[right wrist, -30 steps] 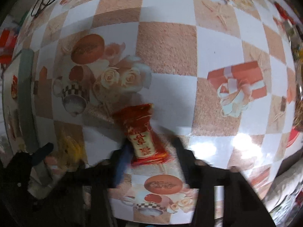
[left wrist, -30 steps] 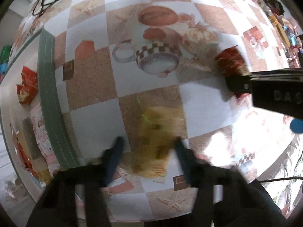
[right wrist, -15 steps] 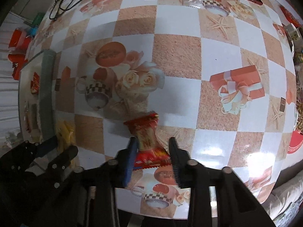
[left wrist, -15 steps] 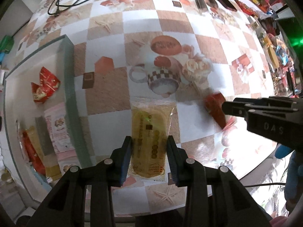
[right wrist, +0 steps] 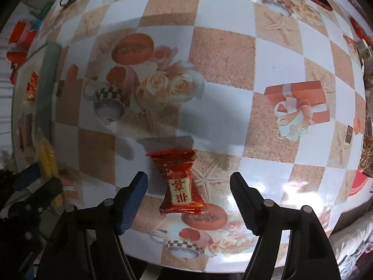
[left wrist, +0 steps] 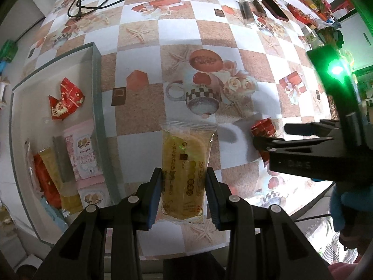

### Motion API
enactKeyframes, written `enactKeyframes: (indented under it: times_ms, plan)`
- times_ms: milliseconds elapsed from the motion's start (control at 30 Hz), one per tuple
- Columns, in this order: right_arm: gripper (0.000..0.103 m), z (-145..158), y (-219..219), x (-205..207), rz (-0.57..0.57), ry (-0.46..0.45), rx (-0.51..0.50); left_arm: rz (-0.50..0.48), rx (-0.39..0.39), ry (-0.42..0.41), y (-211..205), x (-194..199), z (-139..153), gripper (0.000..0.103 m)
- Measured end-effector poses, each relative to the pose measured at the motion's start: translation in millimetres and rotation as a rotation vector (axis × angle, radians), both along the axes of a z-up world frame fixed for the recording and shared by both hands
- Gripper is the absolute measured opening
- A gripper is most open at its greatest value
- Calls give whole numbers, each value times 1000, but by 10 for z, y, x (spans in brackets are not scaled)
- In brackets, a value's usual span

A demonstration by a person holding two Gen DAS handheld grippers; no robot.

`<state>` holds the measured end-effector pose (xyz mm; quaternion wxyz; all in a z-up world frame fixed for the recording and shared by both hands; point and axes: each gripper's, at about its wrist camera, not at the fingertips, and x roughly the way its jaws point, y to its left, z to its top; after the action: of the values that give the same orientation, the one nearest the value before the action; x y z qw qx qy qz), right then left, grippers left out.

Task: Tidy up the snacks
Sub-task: 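Close the left gripper on the yellow cake packet while the right grasps the red candy packet, then carry the yellow cake packet and red candy packet over the tray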

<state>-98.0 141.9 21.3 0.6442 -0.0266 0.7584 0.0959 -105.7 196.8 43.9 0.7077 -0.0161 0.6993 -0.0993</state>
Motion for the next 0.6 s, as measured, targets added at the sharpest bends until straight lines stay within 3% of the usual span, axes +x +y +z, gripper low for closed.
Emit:
enactKeyframes:
  times_ms: [200,333,600]
  plan:
    - [29,-123,124,6,45,14,-52,12,-17,-14,165,-114,157,39]
    - [27,-64,175,-48,25,9,-37,33,-5,-36,279,-131,242,39]
    - [27,428,228,229,41,-48,36,119,-1,-80,589,-131,407,39]
